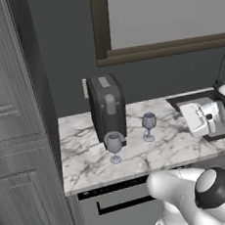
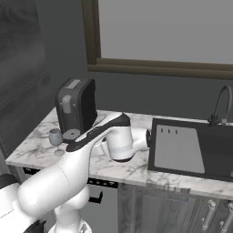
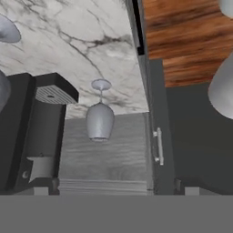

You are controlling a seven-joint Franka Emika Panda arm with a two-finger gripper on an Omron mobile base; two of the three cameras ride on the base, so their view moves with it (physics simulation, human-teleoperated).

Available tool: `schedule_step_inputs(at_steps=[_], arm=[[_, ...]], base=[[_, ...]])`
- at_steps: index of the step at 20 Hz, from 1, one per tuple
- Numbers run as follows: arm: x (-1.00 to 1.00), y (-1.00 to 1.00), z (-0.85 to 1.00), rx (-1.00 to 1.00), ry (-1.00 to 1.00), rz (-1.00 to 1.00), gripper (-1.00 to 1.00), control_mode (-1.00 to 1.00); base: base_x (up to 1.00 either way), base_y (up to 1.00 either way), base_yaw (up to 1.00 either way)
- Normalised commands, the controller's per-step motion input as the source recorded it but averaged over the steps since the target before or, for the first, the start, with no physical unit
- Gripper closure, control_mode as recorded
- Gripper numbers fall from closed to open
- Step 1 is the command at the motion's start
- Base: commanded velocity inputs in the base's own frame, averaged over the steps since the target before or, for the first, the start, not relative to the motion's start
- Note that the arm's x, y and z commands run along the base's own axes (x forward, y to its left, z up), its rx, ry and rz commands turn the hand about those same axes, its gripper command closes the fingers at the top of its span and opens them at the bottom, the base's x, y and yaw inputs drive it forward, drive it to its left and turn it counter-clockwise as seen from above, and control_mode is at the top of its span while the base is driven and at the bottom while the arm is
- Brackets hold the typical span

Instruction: Retrieve the wine glasses from the counter and place one next to each plate.

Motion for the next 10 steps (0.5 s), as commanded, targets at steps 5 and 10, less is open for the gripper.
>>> schedule_step_inputs(at_steps=[5,10], arm=[[0.25,0.00,-0.08,0.01,0.00,0.00,-1.00,-1.00],[0.26,0.00,-0.15,0.02,0.00,0.00,-1.00,-1.00]], base=[[0.00,0.00,0.00],[0.00,0.00,0.00]])
